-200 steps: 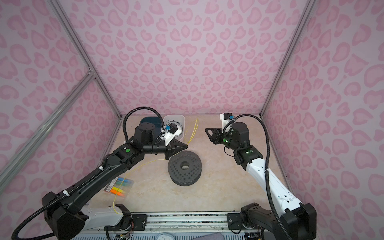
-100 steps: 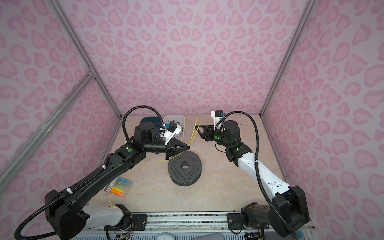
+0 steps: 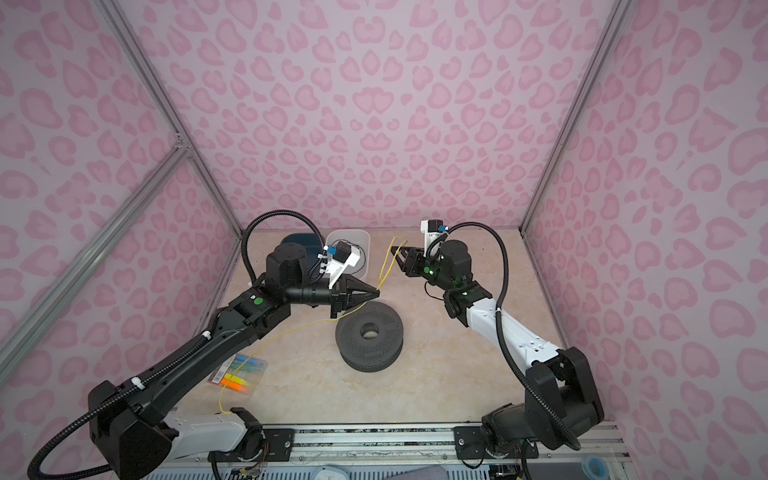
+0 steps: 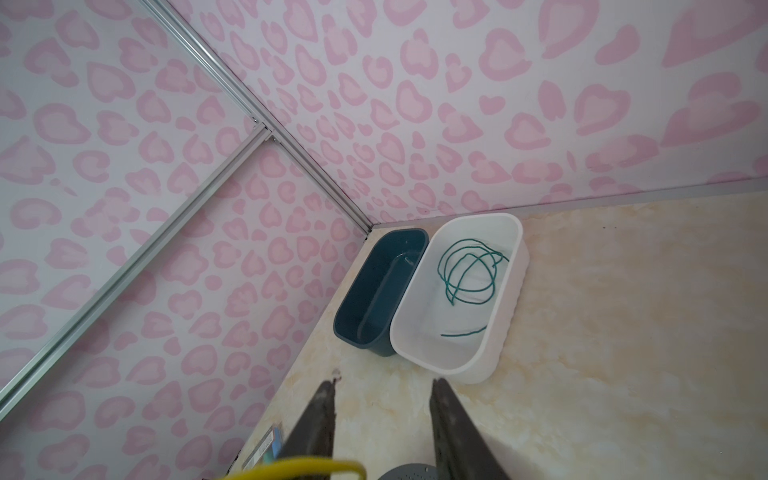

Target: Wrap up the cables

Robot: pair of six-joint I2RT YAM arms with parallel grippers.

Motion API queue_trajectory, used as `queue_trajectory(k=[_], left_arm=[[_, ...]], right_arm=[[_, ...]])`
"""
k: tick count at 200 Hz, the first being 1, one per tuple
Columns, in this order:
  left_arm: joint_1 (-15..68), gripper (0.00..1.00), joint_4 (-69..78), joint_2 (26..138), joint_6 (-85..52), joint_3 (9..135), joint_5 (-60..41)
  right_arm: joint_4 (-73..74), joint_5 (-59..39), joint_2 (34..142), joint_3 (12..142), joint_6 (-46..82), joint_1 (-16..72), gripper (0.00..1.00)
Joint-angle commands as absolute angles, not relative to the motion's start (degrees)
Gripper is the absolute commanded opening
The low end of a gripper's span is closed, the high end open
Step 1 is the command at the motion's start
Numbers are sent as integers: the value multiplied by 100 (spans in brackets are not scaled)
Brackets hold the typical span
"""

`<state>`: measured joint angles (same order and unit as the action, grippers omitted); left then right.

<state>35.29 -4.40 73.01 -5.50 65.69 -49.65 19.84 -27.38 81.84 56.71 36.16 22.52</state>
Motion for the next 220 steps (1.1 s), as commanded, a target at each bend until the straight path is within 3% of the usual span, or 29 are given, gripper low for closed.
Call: queue_trajectory(k=[1,25,108,149,220], left_arm=[[3499,4,-46,7140,-583,6514,-4989],[3451,4,-3,6993,-589,6438,-4901],[3100,4,-266,6567,-470,6303,-4816],[2991,4,-903,6549,-215,6406,-4643],[2369,4,-2128,6503,615,6711,-3069]], right_arm=[[1930,-2514,8330,5579,3513,2136,34],[1839,-2509,8468,5550,3516,1897,27],[1020,-1890,8707,5614,2784,1338,24],[206,-1361,8628,5953,2064,1222,0],[-513,253,8030,5822,1112,1231,0]])
